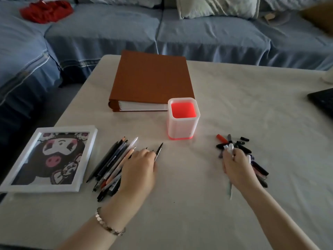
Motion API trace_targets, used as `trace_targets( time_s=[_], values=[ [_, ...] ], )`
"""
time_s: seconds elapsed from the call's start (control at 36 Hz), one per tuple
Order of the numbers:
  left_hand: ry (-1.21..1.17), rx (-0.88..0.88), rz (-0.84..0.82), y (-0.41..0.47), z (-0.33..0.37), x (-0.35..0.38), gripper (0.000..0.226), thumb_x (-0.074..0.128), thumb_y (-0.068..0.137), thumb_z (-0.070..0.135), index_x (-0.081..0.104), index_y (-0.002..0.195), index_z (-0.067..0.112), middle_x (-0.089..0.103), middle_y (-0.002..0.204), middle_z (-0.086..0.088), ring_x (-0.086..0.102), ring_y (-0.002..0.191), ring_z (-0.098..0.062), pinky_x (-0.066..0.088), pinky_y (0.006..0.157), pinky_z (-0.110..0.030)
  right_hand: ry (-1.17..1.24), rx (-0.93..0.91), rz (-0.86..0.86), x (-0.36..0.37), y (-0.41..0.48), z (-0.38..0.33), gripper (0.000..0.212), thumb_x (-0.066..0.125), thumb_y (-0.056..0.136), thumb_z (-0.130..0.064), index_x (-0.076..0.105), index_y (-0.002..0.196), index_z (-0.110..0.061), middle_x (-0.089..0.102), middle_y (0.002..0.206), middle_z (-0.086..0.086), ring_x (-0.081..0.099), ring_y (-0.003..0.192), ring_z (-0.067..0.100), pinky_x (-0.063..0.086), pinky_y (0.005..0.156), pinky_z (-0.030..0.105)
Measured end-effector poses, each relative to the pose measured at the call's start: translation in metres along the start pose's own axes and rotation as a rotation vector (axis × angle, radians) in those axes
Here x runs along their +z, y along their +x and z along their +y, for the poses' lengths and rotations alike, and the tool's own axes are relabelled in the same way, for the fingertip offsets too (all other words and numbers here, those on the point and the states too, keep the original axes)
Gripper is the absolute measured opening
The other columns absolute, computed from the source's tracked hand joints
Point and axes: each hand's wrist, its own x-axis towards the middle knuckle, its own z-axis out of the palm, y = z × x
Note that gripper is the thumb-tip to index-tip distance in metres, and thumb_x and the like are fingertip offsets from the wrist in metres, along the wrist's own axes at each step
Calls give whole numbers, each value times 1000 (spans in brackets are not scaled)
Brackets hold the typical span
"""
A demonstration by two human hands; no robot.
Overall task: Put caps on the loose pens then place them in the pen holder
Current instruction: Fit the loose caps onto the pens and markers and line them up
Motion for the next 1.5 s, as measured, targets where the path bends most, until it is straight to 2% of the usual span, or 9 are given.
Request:
trace_targets(
  time_s=[0.06,0.22,0.36,0.5,0.75,1.06,1.33,1.42,1.5],
  values=[
    [94,21,-35,4,-2,4,25,79,53,3,58,62,13,60,59,-2,58,53,-28,49,45,-29,-193,57,-106,7,1,-6,12,40,89,-9,43,100,-7,44,66,4,41,58,12,23,58,28],
    [229,24,-85,7,11,16,40,83,36,-2,56,61,13,58,55,-4,57,49,-26,42,39,-26,-469,-116,-159,26,0,0,47,44,89,-9,35,135,-12,43,125,16,48,111,33,40,87,31],
    [233,-39,-142,10,6,18,36,81,43,-5,54,59,13,59,54,-6,59,50,-29,44,41,-28,-444,-235,-106,23,-9,4,31,53,88,-18,53,117,-8,48,117,8,53,104,28,41,80,31],
    [58,-54,-135,13,21,12,14,52,84,12,61,94,8,62,96,-10,57,93,-32,43,71,-35,-417,-312,66,-19,0,18,25,54,88,-14,62,112,-16,57,113,1,54,99,23,35,72,24],
    [-360,-23,-45,13,50,-5,11,52,86,10,62,89,5,56,87,-5,56,72,-21,34,60,-22,-667,-487,-76,-52,54,10,36,46,86,-2,61,114,-18,55,114,1,44,108,21,42,87,34],
    [-472,-24,-21,5,43,-14,9,57,86,16,66,86,13,65,75,8,58,69,-2,38,62,-3,-1160,-545,-167,-31,72,-3,26,42,93,-26,58,110,-14,55,112,3,47,111,21,42,88,30],
    [-822,-97,-157,6,63,-24,10,65,80,13,69,74,20,69,67,3,61,61,-5,48,62,-17,294,-179,114,-51,11,-16,25,58,84,-5,59,104,-19,71,73,-5,64,61,14,49,47,22],
    [-864,-63,-185,2,70,-27,16,65,80,14,67,71,27,68,65,12,62,63,-5,47,61,-13,675,-120,66,-52,-12,-27,29,54,87,-1,59,102,-25,73,68,-10,69,66,4,49,52,11],
    [-867,-40,-220,-2,74,-30,17,66,79,15,67,72,30,66,61,20,61,63,0,43,60,-8,834,-105,44,-48,-30,-31,25,56,86,-1,64,102,-18,75,82,1,70,77,14,56,72,19]
  ],
)
